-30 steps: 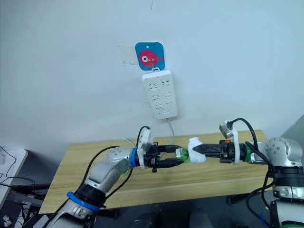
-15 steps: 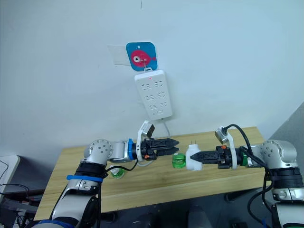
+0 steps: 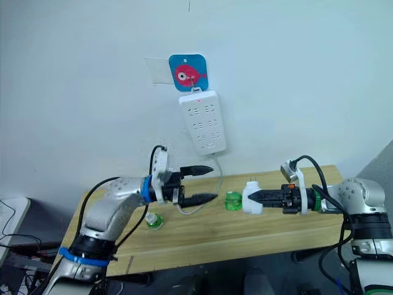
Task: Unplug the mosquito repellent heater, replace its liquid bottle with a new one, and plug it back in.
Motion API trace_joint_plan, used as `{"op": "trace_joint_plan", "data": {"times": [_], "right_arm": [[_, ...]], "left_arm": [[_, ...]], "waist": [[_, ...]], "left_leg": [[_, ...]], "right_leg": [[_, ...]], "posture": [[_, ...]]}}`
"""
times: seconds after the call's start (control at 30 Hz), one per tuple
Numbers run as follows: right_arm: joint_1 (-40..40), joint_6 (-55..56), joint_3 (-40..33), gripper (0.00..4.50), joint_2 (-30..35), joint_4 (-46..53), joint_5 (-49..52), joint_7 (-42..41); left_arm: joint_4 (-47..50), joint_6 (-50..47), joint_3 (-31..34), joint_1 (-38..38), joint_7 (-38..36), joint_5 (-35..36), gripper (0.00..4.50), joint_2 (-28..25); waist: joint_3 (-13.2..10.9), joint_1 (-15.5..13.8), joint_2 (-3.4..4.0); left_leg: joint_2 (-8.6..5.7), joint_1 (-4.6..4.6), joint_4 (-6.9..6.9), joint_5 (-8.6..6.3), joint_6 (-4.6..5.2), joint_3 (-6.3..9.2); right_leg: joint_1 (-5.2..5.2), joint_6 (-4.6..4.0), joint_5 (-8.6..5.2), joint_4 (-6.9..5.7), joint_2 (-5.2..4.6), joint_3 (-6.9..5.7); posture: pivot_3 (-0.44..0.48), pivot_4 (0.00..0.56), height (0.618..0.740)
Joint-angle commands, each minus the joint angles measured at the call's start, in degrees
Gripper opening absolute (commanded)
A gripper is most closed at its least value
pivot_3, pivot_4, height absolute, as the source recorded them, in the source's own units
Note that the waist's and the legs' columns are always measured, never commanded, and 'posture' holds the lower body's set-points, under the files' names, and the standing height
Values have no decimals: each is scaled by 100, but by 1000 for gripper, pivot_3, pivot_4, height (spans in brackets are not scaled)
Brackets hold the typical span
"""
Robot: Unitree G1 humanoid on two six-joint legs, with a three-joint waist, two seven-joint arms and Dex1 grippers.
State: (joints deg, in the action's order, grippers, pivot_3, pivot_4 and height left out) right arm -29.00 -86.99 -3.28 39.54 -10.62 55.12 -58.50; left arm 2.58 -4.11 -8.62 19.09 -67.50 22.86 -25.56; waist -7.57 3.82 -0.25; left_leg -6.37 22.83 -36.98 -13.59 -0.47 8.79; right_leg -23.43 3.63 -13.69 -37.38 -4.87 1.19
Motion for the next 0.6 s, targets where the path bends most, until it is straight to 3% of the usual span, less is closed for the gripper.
{"op": "trace_joint_plan", "data": {"times": [0.03,0.23,0.6], "right_arm": [[-215,-17,-68,2970,-26,28,61,-66],[-308,-96,4,2970,-63,43,80,-75],[-344,-303,-106,2970,-134,183,187,-22]], "left_arm": [[-209,2088,-9,-90,-424,-451,4427,101],[-1264,4061,-185,173,-333,-1086,4427,449],[-2439,5726,-570,513,195,-1619,4427,732]], "waist": [[0,-53,0],[0,-113,0],[0,-107,0]], "left_leg": [[0,0,1,0,1,1],[-2,1,-2,-3,7,8],[-2,1,-3,-2,7,16]], "right_leg": [[1,0,1,5,0,-2],[16,13,13,26,0,-10],[15,18,17,22,3,-16]], "posture": [[-104,123,740],[-99,124,740],[-110,113,740]]}}
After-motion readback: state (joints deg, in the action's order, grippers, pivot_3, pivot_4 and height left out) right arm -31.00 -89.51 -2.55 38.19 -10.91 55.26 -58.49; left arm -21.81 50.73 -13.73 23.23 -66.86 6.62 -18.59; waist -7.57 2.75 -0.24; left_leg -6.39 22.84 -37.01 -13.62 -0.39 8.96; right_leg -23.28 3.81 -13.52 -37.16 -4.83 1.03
